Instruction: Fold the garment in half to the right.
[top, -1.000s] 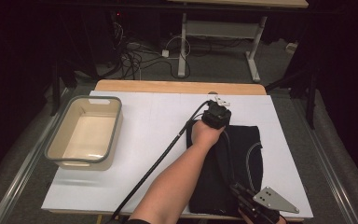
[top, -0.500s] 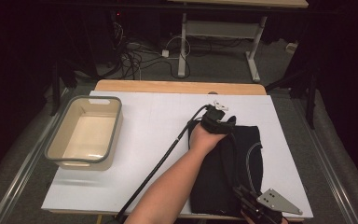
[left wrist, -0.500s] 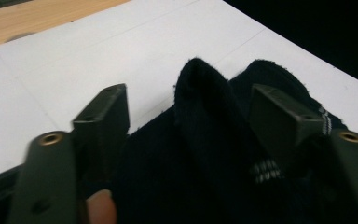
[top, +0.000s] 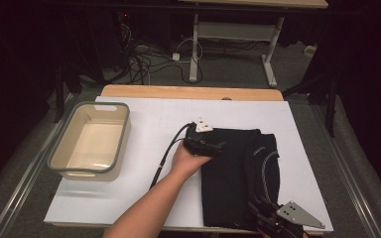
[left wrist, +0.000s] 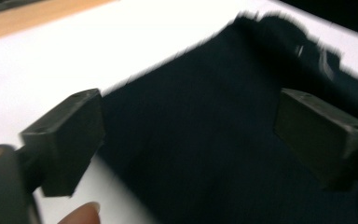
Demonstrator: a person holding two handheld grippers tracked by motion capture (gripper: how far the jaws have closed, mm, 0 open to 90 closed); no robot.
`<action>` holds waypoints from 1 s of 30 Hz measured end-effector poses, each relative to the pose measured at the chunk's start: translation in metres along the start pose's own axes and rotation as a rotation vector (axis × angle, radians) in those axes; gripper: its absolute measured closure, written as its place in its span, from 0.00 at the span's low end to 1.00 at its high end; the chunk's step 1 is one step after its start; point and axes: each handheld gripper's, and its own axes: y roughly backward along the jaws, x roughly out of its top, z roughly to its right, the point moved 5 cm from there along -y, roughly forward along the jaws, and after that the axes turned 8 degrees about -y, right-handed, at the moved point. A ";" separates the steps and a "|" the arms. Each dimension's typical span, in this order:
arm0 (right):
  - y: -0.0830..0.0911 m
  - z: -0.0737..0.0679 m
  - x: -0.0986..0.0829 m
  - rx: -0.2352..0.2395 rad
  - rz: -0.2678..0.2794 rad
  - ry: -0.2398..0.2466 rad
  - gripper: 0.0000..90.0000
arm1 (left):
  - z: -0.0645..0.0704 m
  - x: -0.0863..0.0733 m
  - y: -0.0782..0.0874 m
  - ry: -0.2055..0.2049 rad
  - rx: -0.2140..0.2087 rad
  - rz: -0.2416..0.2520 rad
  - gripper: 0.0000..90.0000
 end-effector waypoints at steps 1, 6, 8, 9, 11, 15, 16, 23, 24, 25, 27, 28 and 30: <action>0.001 0.000 0.000 0.002 -0.002 -0.008 0.60 | -0.002 -0.007 0.006 0.004 0.005 0.000 0.06; 0.007 0.003 0.003 0.014 0.001 -0.022 0.52 | -0.014 -0.046 0.035 0.019 0.035 -0.032 0.01; 0.007 0.005 0.004 0.013 0.000 -0.028 0.50 | -0.019 -0.059 0.047 0.026 0.047 -0.044 0.00; 0.007 0.006 0.004 0.016 0.000 -0.031 0.49 | -0.020 -0.066 0.052 0.038 0.044 -0.047 0.00; 0.007 0.007 0.005 0.017 -0.003 -0.036 0.48 | -0.023 -0.077 0.064 0.033 0.061 -0.061 0.00; 0.005 0.010 0.004 0.023 -0.021 -0.044 0.46 | -0.029 -0.093 0.091 0.028 0.087 -0.070 0.00; 0.005 0.011 0.004 0.024 -0.026 -0.046 0.45 | -0.030 -0.096 0.097 0.021 0.094 -0.074 0.00; 0.010 0.016 0.000 0.046 -0.060 -0.064 0.40 | -0.028 -0.123 0.126 -0.002 0.112 -0.076 0.00; 0.010 0.016 -0.001 0.048 -0.063 -0.067 0.39 | -0.027 -0.126 0.126 0.002 0.110 -0.073 0.00; 0.011 0.017 -0.001 0.048 -0.064 -0.066 0.39 | -0.027 -0.128 0.127 0.011 0.104 -0.072 0.00; 0.010 0.017 -0.001 0.053 -0.057 -0.076 0.38 | -0.026 -0.128 0.129 0.008 0.102 -0.053 0.00; 0.010 0.017 -0.001 0.056 -0.055 -0.078 0.38 | -0.026 -0.128 0.128 0.006 0.101 -0.052 0.00; 0.010 0.016 0.002 0.057 -0.050 -0.074 0.38 | -0.026 -0.128 0.129 0.008 0.098 -0.044 0.00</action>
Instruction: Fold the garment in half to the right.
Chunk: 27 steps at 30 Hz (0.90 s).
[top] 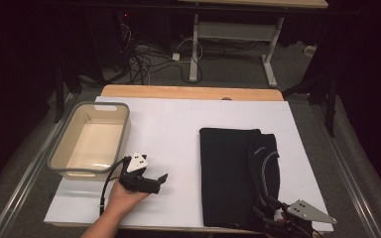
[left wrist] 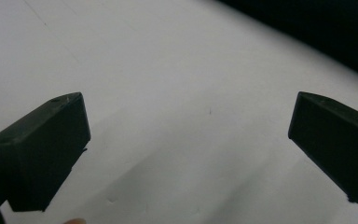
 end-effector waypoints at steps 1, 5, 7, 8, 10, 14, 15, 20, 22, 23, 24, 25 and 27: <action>0.000 -0.001 0.001 0.002 0.003 0.003 0.37 | -0.001 0.000 0.000 0.002 -0.007 0.006 0.00; -0.002 -0.005 0.007 -0.003 0.010 0.015 0.36 | -0.004 -0.001 0.004 0.035 -0.020 0.041 0.00; -0.005 -0.007 0.008 -0.007 -0.002 0.021 0.35 | -0.004 -0.001 0.004 0.038 -0.014 0.045 0.00; -0.007 -0.007 0.008 -0.004 -0.008 0.014 0.35 | -0.003 -0.001 0.004 0.037 -0.013 0.045 0.00; -0.009 -0.006 0.008 -0.007 -0.014 0.015 0.35 | -0.003 -0.001 0.004 0.033 -0.009 0.044 0.00; -0.011 -0.004 0.008 -0.027 -0.025 0.021 0.36 | -0.003 -0.001 0.004 0.037 -0.012 0.043 0.00; -0.012 -0.003 0.009 -0.035 -0.026 0.019 0.37 | -0.003 -0.001 0.004 0.038 -0.012 0.042 0.00; -0.019 0.002 0.013 -0.059 -0.034 0.007 0.45 | -0.003 -0.001 0.004 0.036 -0.012 0.042 0.00; -0.021 0.006 0.012 -0.060 -0.039 -0.013 0.49 | -0.003 -0.001 0.004 0.035 -0.013 0.043 0.00; -0.022 0.008 0.011 -0.062 -0.048 -0.023 0.52 | -0.003 -0.001 0.004 0.034 -0.014 0.043 0.00; -0.022 0.009 0.010 -0.069 -0.053 -0.020 0.54 | -0.003 -0.001 0.004 0.035 -0.014 0.043 0.00; -0.022 0.011 0.009 -0.074 -0.060 -0.017 0.56 | -0.003 -0.001 0.004 0.036 -0.014 0.043 0.00; -0.020 0.013 0.006 -0.069 -0.067 -0.030 0.60 | -0.003 -0.001 0.004 0.034 -0.014 0.042 0.00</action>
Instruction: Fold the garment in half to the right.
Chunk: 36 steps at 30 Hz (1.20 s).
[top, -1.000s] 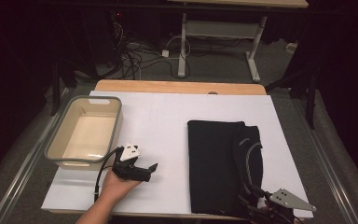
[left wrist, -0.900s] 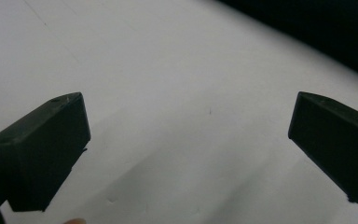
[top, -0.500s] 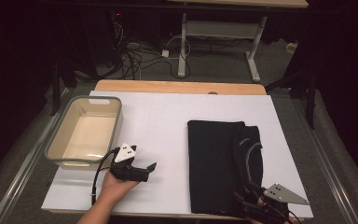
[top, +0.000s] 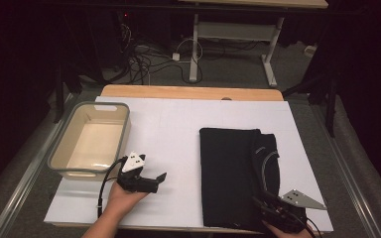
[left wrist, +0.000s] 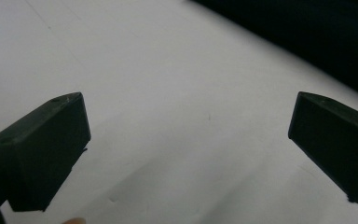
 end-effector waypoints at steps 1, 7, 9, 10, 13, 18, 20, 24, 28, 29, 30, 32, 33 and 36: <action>0.001 0.001 -0.001 -0.002 -0.001 0.006 0.62 | 0.000 0.000 0.000 -0.002 0.000 0.001 0.00; 0.005 0.003 -0.005 -0.004 -0.005 0.014 0.74 | 0.000 0.000 0.000 -0.004 -0.001 0.002 0.00; 0.006 0.004 -0.006 -0.005 -0.001 0.018 0.83 | 0.000 0.000 0.000 -0.005 -0.001 0.002 0.00; 0.007 0.004 -0.006 -0.003 0.003 0.024 0.87 | 0.000 0.000 0.000 -0.004 0.000 0.002 0.00; 0.010 0.003 -0.004 0.000 0.024 0.046 0.90 | 0.000 0.000 0.000 -0.002 -0.001 0.003 0.00; 0.032 0.002 0.004 -0.048 0.097 0.086 0.90 | 0.000 0.000 0.001 0.000 -0.002 0.005 0.00; 0.039 0.008 -0.001 -0.071 0.094 0.089 0.90 | 0.000 0.000 0.000 -0.004 -0.004 0.004 0.00; 0.036 0.014 -0.007 -0.055 0.065 0.058 0.67 | 0.000 0.000 0.000 -0.005 -0.007 0.000 0.00; 0.035 0.017 0.019 -0.078 0.117 0.064 0.60 | 0.001 0.000 0.000 -0.008 -0.008 0.001 0.00; 0.031 0.019 0.025 -0.086 0.114 0.066 0.60 | 0.001 0.000 0.000 -0.009 -0.009 0.002 0.00; 0.024 0.023 0.032 -0.101 0.113 0.065 0.60 | 0.001 0.000 0.000 -0.008 -0.010 0.002 0.00; 0.004 0.036 0.050 -0.123 0.099 0.049 0.60 | 0.001 0.000 0.000 -0.006 -0.013 0.003 0.00; -0.003 0.041 0.055 -0.135 0.090 0.043 0.60 | 0.001 0.000 0.000 -0.005 -0.014 0.004 0.00; -0.033 0.058 0.074 -0.161 0.059 0.009 0.60 | 0.001 0.000 0.000 -0.010 -0.016 0.004 0.00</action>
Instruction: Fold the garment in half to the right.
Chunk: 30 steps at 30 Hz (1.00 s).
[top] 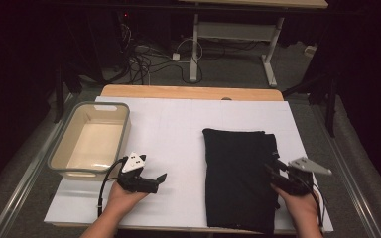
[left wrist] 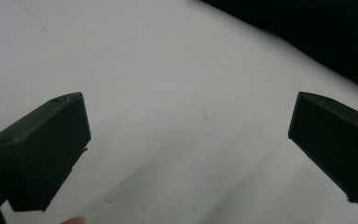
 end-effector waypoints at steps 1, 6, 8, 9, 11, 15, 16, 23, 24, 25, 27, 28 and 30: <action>-0.012 0.005 0.007 -0.017 -0.014 -0.004 0.60 | 0.000 0.000 0.000 -0.002 -0.001 0.000 0.00; -0.053 0.023 0.028 -0.058 -0.079 -0.040 0.57 | 0.001 0.000 0.000 -0.010 0.000 0.000 0.00; -0.065 0.029 0.037 -0.061 -0.091 -0.053 0.57 | 0.001 0.000 0.000 -0.013 0.000 0.000 0.00; -0.070 0.031 0.041 -0.067 -0.095 -0.058 0.57 | 0.001 0.000 0.000 -0.013 -0.001 0.000 0.00; -0.081 0.033 0.044 -0.073 -0.125 -0.069 0.54 | 0.001 0.000 0.000 -0.014 -0.004 0.002 0.00; -0.094 0.036 0.041 -0.071 -0.172 -0.078 0.53 | 0.002 0.000 0.000 -0.018 -0.007 0.004 0.00; -0.096 0.034 0.039 -0.063 -0.183 -0.075 0.53 | 0.002 0.000 0.000 -0.019 -0.008 0.003 0.00; -0.093 0.027 0.034 -0.042 -0.189 -0.046 0.73 | 0.002 0.000 0.001 -0.022 -0.008 0.004 0.00; -0.093 0.026 0.033 -0.033 -0.187 -0.039 0.80 | 0.002 0.000 0.001 -0.023 -0.009 0.006 0.00; -0.092 0.025 0.033 -0.031 -0.182 -0.031 0.84 | 0.002 0.000 0.001 -0.024 -0.009 0.006 0.00; -0.090 0.023 0.034 -0.041 -0.174 -0.006 0.90 | 0.002 0.000 0.001 -0.025 -0.010 0.005 0.00; -0.089 0.023 0.035 -0.047 -0.165 0.011 0.92 | 0.002 0.000 0.001 -0.025 -0.010 0.005 0.00; -0.083 0.021 0.038 -0.056 -0.142 0.029 0.94 | 0.002 0.000 0.001 -0.023 -0.009 0.005 0.00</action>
